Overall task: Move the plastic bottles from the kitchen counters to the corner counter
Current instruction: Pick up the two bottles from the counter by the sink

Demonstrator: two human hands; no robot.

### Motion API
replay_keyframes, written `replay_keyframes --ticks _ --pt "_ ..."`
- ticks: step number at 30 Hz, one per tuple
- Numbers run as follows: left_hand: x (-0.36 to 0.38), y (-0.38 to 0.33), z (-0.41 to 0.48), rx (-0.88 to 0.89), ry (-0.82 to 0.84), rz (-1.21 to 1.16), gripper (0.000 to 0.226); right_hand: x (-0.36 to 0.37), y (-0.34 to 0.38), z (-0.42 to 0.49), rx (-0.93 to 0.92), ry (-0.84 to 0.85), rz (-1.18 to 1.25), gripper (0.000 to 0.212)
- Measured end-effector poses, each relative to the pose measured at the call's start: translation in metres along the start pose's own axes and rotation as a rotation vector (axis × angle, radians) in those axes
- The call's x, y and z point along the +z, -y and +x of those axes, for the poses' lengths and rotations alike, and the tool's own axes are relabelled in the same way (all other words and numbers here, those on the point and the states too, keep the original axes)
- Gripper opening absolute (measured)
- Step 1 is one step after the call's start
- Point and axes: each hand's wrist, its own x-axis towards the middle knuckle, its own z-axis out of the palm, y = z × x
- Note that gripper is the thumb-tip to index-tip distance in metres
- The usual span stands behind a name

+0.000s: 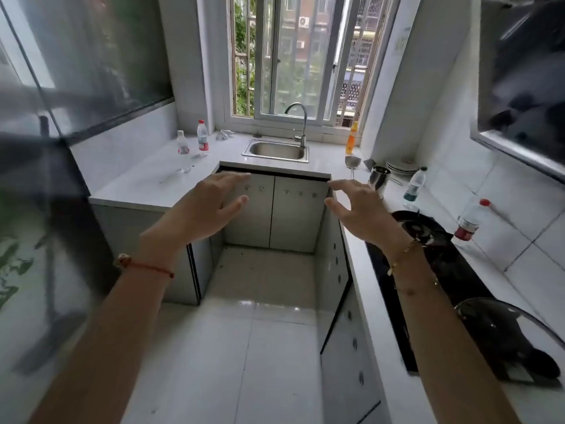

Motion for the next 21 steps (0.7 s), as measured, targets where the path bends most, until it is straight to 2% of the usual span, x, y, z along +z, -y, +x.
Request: replay_keyframes --ticks 8,21 --pt "0.02 0.059 0.035 -0.029 0.028 0.007 0.049 0.049 -0.009 0.058 0.031 0.032 0.057 0.043" --pt "0.077 0.12 0.079 -0.092 0.149 -0.041 0.05 0.11 -0.059 0.12 0.092 0.185 0.094 0.044"
